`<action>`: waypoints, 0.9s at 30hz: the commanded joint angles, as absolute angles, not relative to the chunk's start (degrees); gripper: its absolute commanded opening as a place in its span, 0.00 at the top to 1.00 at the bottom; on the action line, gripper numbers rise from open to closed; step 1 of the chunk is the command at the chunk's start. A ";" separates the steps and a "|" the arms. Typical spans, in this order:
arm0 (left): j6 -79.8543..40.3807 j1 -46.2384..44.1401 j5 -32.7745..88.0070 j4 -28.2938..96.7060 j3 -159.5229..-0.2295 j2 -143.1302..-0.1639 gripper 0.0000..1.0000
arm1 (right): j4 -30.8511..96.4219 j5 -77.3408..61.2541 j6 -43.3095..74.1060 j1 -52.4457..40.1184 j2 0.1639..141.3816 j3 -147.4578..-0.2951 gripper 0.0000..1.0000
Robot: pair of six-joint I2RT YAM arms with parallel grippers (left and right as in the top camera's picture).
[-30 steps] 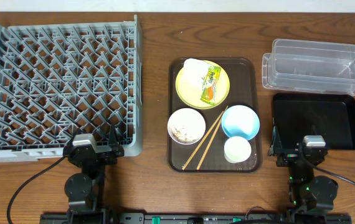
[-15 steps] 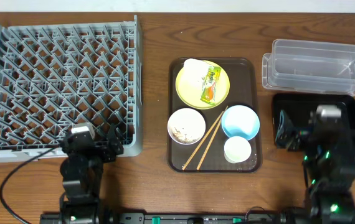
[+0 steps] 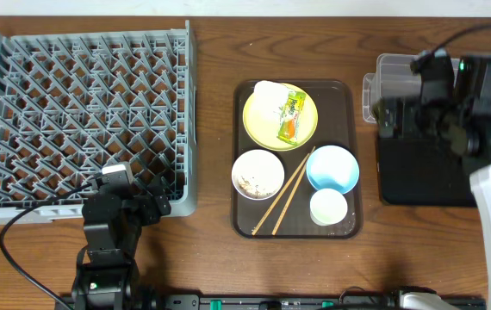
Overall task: Sort waste into correct bins and load items into the dishwasher rack
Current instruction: 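Grasp the yellow snack wrapper and tissue on the plate with the right gripper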
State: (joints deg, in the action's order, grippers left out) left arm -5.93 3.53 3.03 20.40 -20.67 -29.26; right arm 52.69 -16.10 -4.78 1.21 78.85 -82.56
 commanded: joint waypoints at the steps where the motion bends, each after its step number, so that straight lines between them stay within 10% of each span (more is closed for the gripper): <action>1: -5.19 3.31 2.96 20.60 -22.63 -29.26 0.04 | 49.54 -24.99 -3.51 -0.62 80.77 -84.73 0.01; 27: -5.43 3.31 5.54 40.05 -30.35 -29.26 0.04 | 36.12 -8.27 14.06 -23.03 107.79 -84.73 0.35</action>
State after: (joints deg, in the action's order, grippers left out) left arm -5.93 3.53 4.80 40.07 -29.36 -29.36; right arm 36.27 -10.44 7.73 -22.68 104.88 -83.79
